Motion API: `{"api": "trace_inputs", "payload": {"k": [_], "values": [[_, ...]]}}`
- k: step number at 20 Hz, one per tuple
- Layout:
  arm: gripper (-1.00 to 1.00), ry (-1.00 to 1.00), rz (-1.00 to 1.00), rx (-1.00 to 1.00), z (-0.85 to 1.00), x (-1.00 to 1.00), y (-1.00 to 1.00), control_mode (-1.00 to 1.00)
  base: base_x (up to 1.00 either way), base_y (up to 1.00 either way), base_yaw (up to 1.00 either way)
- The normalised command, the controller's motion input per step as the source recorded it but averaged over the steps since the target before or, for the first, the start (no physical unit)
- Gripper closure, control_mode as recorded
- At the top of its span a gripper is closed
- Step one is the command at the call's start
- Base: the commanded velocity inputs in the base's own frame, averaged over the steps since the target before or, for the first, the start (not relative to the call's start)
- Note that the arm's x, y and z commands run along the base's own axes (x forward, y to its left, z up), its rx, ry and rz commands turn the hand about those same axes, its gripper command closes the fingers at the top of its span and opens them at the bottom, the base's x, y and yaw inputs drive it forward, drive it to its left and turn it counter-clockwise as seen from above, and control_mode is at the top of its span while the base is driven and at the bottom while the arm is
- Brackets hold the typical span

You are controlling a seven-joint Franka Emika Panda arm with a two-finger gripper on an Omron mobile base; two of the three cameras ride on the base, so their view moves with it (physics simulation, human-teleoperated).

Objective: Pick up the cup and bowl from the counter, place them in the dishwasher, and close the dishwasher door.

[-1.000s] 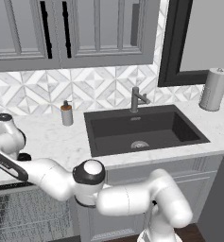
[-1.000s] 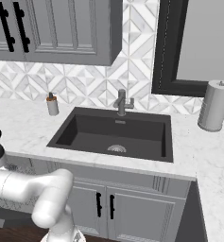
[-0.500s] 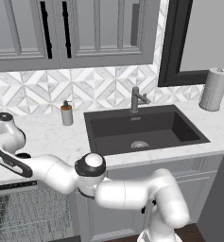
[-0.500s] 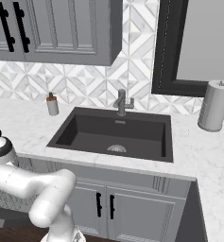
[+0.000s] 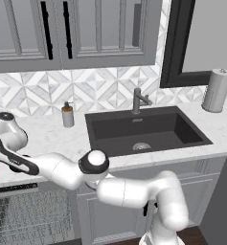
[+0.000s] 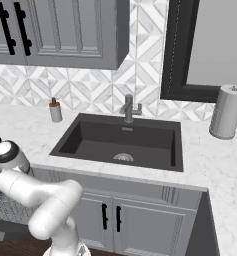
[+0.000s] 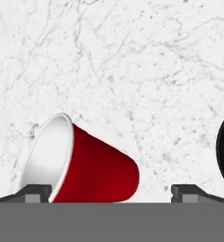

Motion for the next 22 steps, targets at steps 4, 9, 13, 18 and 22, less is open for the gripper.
{"api": "trace_inputs", "payload": {"k": [4,9,13,18,22], "values": [[-1.00,0.00,0.00,0.00,0.00,0.00,0.00,-1.00,0.00,0.00,0.00],[-1.00,0.00,0.00,0.00,0.00,0.00,-0.06,-1.00,0.00,0.00,0.00],[-1.00,0.00,0.00,0.00,0.00,-0.01,-0.09,-1.00,0.00,0.00,0.00],[-1.00,-0.02,0.00,0.00,0.01,-0.08,-0.10,-1.00,0.00,0.00,0.00],[-1.00,-0.03,0.00,0.00,0.00,-0.02,0.01,-1.00,0.00,0.00,0.00]]}}
